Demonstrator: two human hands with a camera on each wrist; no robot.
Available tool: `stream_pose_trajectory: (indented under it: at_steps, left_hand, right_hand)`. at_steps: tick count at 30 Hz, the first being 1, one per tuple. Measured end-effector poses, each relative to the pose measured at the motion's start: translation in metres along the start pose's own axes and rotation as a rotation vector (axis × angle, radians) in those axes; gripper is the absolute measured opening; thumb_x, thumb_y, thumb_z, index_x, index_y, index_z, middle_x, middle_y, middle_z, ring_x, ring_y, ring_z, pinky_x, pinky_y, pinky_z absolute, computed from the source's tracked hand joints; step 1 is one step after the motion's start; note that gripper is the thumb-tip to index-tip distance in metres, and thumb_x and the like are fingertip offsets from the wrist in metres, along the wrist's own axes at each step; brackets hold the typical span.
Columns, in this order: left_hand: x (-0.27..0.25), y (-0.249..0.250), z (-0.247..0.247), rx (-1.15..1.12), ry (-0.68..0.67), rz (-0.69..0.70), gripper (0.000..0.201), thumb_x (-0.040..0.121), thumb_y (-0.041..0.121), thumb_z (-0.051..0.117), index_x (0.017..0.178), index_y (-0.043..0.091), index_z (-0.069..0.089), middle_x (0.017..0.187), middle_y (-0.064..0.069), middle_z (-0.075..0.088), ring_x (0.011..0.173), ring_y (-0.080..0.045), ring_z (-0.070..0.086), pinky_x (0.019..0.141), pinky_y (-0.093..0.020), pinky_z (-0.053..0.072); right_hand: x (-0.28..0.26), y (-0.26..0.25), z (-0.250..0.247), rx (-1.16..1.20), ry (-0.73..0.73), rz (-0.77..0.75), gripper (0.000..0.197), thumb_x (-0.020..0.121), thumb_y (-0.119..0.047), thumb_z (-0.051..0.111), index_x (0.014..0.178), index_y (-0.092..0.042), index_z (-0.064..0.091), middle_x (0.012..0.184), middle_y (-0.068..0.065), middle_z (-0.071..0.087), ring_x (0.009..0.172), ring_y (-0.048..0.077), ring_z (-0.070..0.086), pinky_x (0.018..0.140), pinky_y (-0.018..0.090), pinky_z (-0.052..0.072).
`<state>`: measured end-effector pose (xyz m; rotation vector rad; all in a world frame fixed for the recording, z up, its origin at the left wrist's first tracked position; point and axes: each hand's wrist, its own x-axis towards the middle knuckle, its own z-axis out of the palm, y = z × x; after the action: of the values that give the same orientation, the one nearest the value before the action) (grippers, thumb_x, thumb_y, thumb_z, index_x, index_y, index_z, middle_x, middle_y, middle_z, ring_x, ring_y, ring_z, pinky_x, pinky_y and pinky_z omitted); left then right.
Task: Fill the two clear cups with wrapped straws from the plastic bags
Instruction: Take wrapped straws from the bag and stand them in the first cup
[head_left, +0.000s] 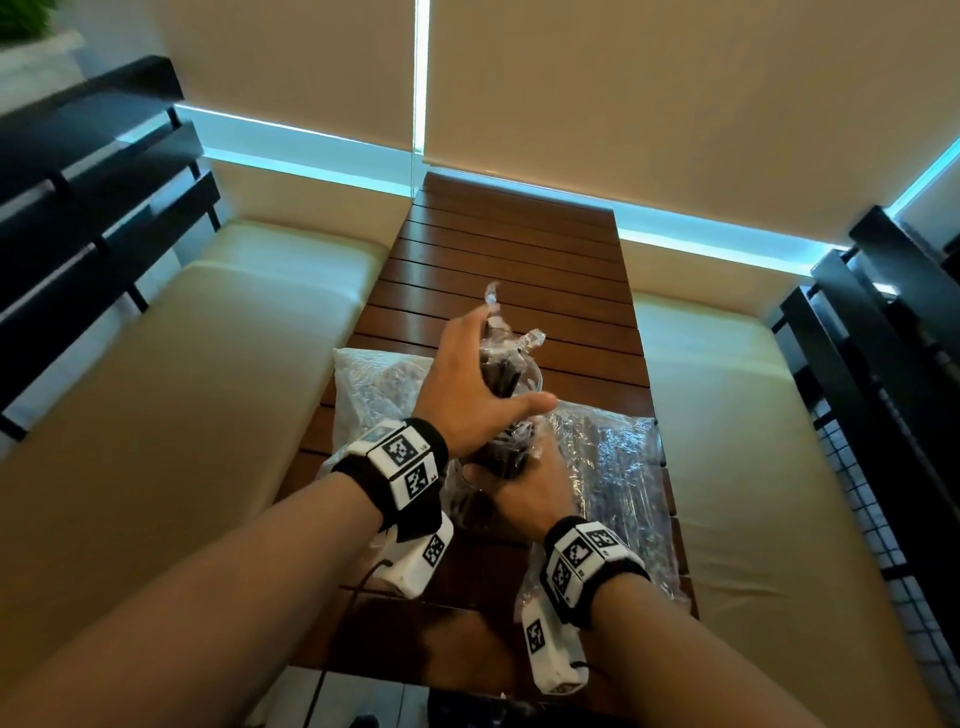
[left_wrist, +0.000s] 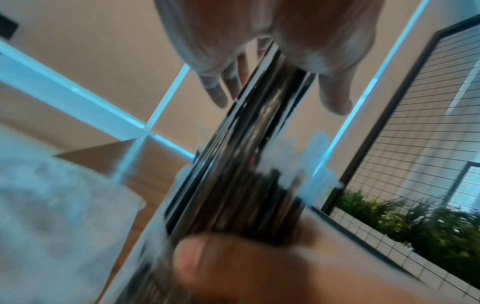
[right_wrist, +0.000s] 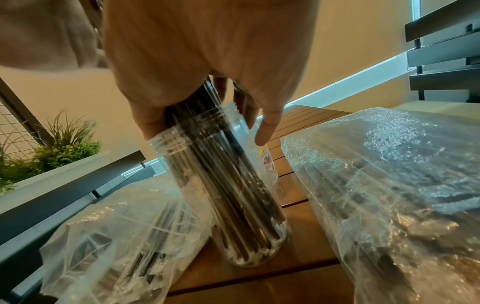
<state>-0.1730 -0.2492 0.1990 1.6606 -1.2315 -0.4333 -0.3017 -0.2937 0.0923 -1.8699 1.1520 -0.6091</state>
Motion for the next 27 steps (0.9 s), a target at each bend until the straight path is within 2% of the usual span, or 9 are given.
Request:
stream_pose_trajectory:
  at_steps: [2,4,9,13,17,19,22,25,27]
  left_hand:
    - [0.012,0.009,-0.003,0.011,0.019,0.104,0.109,0.061,0.052,0.085,0.148,0.03,0.023,0.137,0.004,0.048,0.115,-0.005,0.049,0.092,-0.018,0.04]
    - [0.018,0.013,-0.002,0.083,0.02,0.195,0.101,0.071,0.042,0.083,0.15,0.032,0.021,0.132,0.004,0.055,0.111,-0.006,0.055,0.092,-0.02,0.045]
    - [0.003,-0.016,0.011,0.356,-0.163,0.213,0.046,0.093,0.039,0.06,0.135,0.022,0.053,0.134,0.0,0.056,0.119,-0.014,0.054,0.101,-0.04,0.048]
    - [-0.014,-0.037,0.011,0.439,-0.302,0.09,0.074,0.09,0.069,0.035,0.148,0.023,0.037,0.155,-0.001,0.034,0.144,-0.016,0.027,0.118,-0.046,0.025]
    - [-0.002,-0.009,0.004,0.542,-0.209,0.31,0.09,0.082,0.077,0.022,0.156,0.025,0.01,0.163,-0.001,0.008,0.148,-0.017,0.01,0.117,-0.041,0.005]
    - [0.002,-0.004,0.01,0.641,-0.271,0.343,0.089,0.084,0.078,0.015,0.156,0.025,0.009,0.163,-0.002,0.008,0.149,-0.019,0.008,0.121,-0.045,0.005]
    - [-0.006,-0.023,0.023,0.776,-0.466,0.235,0.08,0.091,0.071,0.013,0.155,0.022,0.01,0.161,-0.006,0.018,0.149,-0.024,0.013,0.12,-0.047,0.012]
    - [-0.01,-0.036,0.032,0.767,-0.453,0.239,0.074,0.096,0.063,0.015,0.153,0.018,0.016,0.155,-0.009,0.032,0.146,-0.028,0.022,0.119,-0.045,0.02]
    - [-0.005,-0.033,0.033,0.77,-0.455,0.224,0.074,0.096,0.064,0.019,0.152,0.016,0.018,0.154,-0.009,0.033,0.146,-0.028,0.023,0.119,-0.048,0.019]
  right_hand:
    - [-0.001,0.0,-0.001,0.021,0.001,0.008,0.072,0.056,-0.043,0.085,0.112,-0.041,0.041,0.116,-0.008,0.06,0.101,0.009,0.062,0.083,0.027,0.051]
    - [-0.001,-0.002,-0.004,-0.003,0.005,-0.01,0.072,0.057,-0.042,0.086,0.116,-0.033,0.045,0.115,-0.009,0.058,0.1,0.008,0.06,0.082,0.024,0.047]
    - [0.002,-0.001,-0.002,-0.024,-0.022,-0.055,0.067,0.057,-0.05,0.081,0.112,-0.037,0.045,0.114,-0.008,0.059,0.099,0.008,0.062,0.083,0.028,0.054]
    - [0.002,0.003,-0.003,-0.027,-0.029,-0.074,0.062,0.058,-0.047,0.08,0.11,-0.037,0.047,0.113,-0.009,0.059,0.098,0.005,0.061,0.083,0.028,0.057]
    - [0.007,0.007,0.0,-0.048,-0.049,-0.08,0.056,0.062,-0.054,0.078,0.108,-0.038,0.051,0.106,-0.012,0.063,0.091,0.0,0.063,0.073,0.02,0.055]
    - [0.008,0.01,0.002,-0.08,-0.056,-0.075,0.061,0.064,-0.061,0.075,0.112,-0.03,0.055,0.104,-0.013,0.063,0.086,-0.003,0.062,0.065,0.011,0.049]
    - [0.009,0.018,0.005,-0.211,-0.077,-0.114,0.062,0.073,-0.063,0.06,0.121,-0.024,0.054,0.119,-0.009,0.054,0.094,-0.003,0.054,0.077,0.001,0.045]
    - [0.01,0.01,0.0,-0.282,-0.102,-0.153,0.049,0.073,-0.055,0.052,0.113,-0.027,0.059,0.124,-0.005,0.052,0.095,-0.003,0.055,0.083,0.0,0.043]
    - [0.008,-0.001,-0.004,-0.339,-0.138,-0.196,0.043,0.078,-0.05,0.051,0.111,-0.025,0.063,0.122,0.0,0.059,0.098,0.003,0.057,0.091,-0.008,0.025]
